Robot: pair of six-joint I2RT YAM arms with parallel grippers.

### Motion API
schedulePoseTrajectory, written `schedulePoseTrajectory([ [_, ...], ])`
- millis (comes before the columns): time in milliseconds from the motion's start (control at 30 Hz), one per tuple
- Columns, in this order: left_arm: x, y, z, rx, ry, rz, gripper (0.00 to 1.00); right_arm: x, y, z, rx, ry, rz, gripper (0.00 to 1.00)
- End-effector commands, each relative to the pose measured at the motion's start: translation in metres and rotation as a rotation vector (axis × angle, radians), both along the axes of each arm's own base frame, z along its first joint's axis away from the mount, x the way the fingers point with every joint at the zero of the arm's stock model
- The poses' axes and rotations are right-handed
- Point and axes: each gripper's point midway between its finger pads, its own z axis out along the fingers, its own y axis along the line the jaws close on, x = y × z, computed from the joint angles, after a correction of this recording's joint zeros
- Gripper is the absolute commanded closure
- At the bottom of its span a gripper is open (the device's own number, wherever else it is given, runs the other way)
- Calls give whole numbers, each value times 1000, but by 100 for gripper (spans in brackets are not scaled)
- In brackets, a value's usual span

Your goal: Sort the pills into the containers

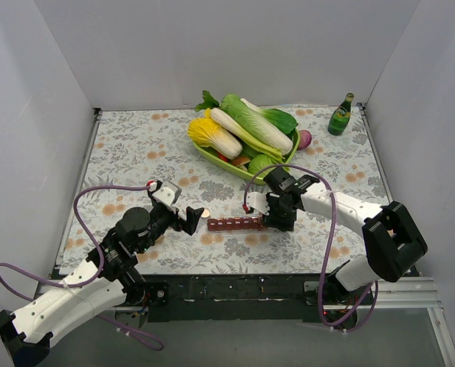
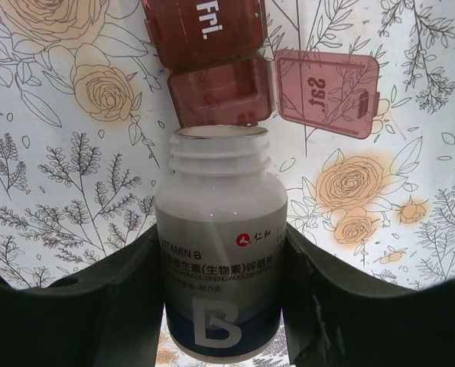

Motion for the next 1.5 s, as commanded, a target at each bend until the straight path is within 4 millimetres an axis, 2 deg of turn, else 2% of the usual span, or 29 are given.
schedulePoseTrajectory([
  [0,1,1,3,-3,-21,3,2,7,6,10,0,-24,1,99],
  [1467,1,1,4,-4,-24,-2,2,10,5,11,-62,-37,20,99],
])
